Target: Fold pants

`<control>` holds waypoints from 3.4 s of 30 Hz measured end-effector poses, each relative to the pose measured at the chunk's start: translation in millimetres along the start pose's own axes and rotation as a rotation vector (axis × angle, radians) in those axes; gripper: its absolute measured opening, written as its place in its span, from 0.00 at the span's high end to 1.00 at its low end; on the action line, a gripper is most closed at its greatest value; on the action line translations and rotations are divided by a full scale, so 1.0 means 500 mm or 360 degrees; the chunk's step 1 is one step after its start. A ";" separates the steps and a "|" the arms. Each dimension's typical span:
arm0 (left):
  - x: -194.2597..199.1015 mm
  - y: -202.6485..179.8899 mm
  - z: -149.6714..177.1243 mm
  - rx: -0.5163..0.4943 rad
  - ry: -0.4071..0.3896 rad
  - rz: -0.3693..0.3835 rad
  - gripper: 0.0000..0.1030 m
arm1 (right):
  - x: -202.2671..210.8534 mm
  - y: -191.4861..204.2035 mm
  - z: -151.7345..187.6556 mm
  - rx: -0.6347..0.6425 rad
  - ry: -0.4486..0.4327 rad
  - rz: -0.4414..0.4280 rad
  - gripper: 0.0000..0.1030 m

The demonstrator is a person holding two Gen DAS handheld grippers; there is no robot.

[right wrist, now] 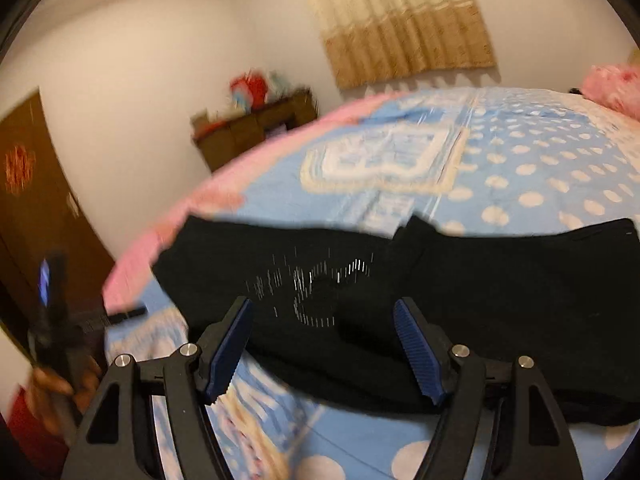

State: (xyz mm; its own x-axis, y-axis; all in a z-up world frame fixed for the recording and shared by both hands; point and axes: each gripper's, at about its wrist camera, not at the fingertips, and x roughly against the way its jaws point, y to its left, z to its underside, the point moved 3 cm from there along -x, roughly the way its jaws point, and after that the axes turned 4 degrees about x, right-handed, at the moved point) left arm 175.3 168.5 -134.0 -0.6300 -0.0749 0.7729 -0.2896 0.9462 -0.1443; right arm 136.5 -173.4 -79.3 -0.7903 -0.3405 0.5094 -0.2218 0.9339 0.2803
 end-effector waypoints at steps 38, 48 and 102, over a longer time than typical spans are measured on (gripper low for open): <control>-0.131 -0.003 -0.123 0.0542 -0.0020 0.0197 0.11 | 0.197 -0.254 0.106 -0.0371 -0.0211 0.0645 0.28; -0.139 -0.004 -0.130 0.0649 -0.0097 0.0193 0.66 | 0.185 -0.272 0.122 -0.0424 -0.0184 0.0680 0.28; 0.151 -0.528 -0.078 -0.0516 -0.0440 0.0831 0.87 | 0.369 -0.342 0.192 -0.0806 -0.0317 0.0635 0.24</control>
State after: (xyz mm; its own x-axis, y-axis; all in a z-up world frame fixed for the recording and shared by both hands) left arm 232.3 -74.4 -13.3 -0.8024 0.3812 0.4593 0.3069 0.9235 -0.2302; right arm -26.4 -385.6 -111.3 -0.8570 0.0920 0.5071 0.3661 0.8012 0.4733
